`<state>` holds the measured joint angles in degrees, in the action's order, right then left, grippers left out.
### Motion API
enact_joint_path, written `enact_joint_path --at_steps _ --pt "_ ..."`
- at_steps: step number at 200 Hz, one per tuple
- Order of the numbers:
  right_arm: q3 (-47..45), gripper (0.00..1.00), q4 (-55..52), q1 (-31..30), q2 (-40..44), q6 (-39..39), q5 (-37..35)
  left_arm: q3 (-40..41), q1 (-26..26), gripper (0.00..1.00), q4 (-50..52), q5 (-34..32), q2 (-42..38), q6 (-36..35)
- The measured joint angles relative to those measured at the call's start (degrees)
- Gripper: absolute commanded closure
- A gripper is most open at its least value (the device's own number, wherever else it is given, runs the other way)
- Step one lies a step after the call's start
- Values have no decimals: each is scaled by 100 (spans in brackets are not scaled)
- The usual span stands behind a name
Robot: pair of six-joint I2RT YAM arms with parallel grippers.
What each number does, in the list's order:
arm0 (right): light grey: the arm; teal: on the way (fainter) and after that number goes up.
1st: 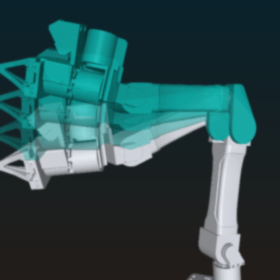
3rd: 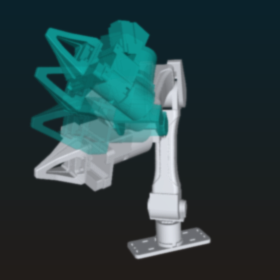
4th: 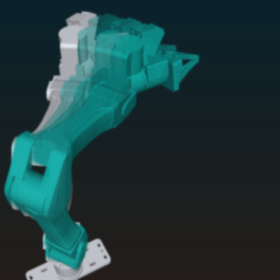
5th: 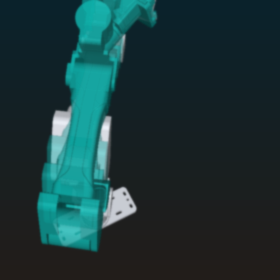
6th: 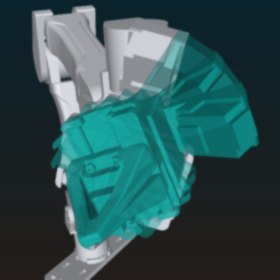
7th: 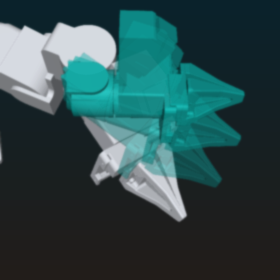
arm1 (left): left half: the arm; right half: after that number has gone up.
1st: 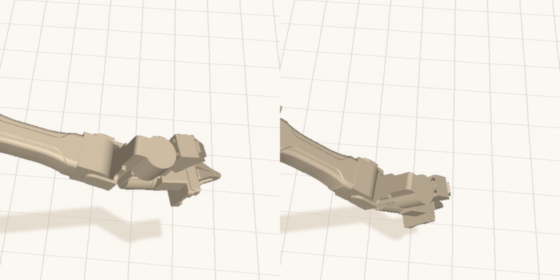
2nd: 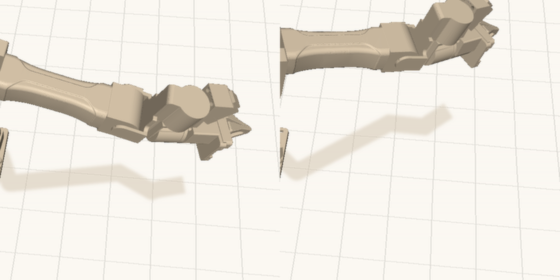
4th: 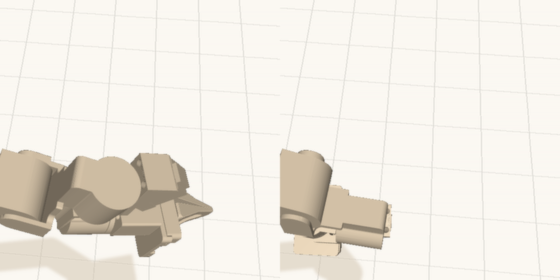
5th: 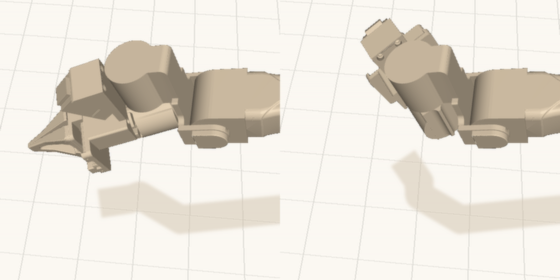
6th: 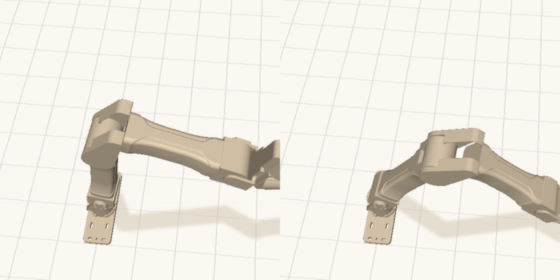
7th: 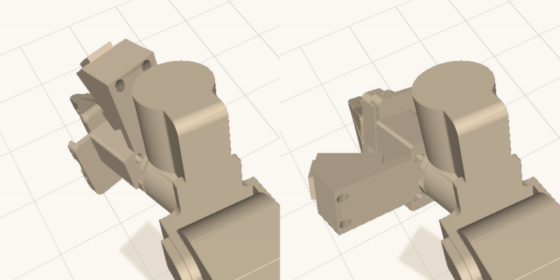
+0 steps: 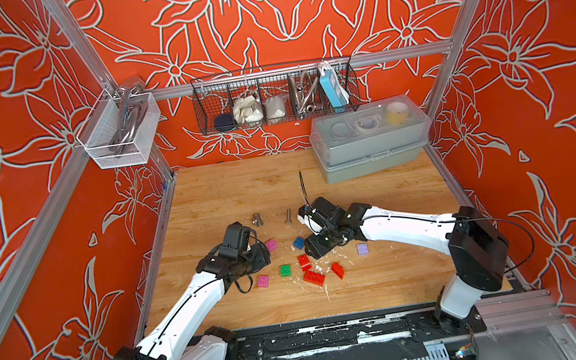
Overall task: Assemble the number 1 with lego
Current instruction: Pick up the lego brick from the center of the board.
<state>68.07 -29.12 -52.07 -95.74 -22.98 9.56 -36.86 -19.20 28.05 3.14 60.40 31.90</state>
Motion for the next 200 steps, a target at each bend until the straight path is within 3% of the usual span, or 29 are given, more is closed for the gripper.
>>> enact_joint_path --at_steps 26,50,119,171,200 --pt "9 32 -85 -48 -2 195 4 0 0 37 0 2 31 2" --pt "44 38 -136 -72 -31 382 48 0 0 39 0 24 120 2" --pt "81 37 -306 -380 -66 1038 96 0 0 39 7 118 155 -9" --pt "586 30 -577 -385 -481 1355 131 0 -2 40 -9 243 157 -20" --pt "369 34 -693 -385 -455 1694 238 0 -2 40 -9 258 179 -55"
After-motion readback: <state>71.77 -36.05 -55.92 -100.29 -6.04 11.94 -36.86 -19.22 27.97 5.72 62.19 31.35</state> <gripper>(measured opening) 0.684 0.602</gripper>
